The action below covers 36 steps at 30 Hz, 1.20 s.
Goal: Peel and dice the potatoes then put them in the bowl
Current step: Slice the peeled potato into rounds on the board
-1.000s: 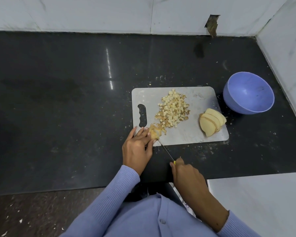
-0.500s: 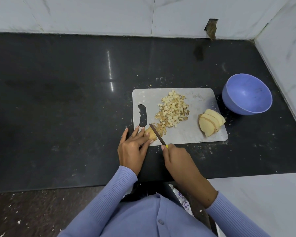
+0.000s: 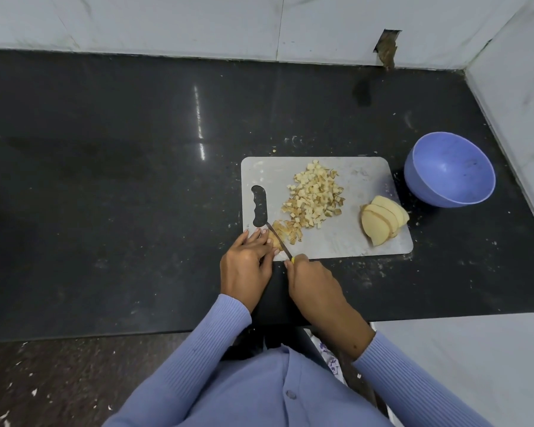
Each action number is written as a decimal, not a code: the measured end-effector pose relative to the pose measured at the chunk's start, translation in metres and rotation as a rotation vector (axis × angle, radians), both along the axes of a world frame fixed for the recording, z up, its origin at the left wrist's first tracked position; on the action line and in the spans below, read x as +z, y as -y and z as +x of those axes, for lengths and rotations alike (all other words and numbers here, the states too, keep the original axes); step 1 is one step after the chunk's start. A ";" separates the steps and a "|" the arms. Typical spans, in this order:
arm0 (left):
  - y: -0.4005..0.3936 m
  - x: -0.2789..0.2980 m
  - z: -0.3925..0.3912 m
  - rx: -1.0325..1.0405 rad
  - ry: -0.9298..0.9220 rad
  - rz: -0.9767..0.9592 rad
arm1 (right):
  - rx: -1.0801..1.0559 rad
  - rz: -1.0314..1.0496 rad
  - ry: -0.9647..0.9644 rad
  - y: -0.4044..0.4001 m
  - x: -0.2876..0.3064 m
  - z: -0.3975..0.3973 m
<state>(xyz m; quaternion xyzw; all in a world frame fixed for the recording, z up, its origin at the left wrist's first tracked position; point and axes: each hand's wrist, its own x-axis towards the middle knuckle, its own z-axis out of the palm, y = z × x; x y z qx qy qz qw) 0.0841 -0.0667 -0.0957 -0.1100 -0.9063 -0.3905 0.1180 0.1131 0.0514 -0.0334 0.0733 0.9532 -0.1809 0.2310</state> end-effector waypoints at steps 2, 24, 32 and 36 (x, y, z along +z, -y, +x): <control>-0.002 0.001 0.001 0.007 -0.006 -0.008 | 0.009 0.016 0.015 -0.006 0.000 0.009; 0.008 -0.004 0.008 0.051 0.011 0.021 | 0.014 -0.037 -0.094 -0.022 0.012 0.020; 0.005 -0.002 0.008 0.073 0.051 0.054 | 0.036 -0.036 -0.089 -0.007 0.002 0.005; 0.004 0.001 0.006 0.060 0.048 0.028 | 0.023 -0.011 -0.045 -0.001 0.000 0.002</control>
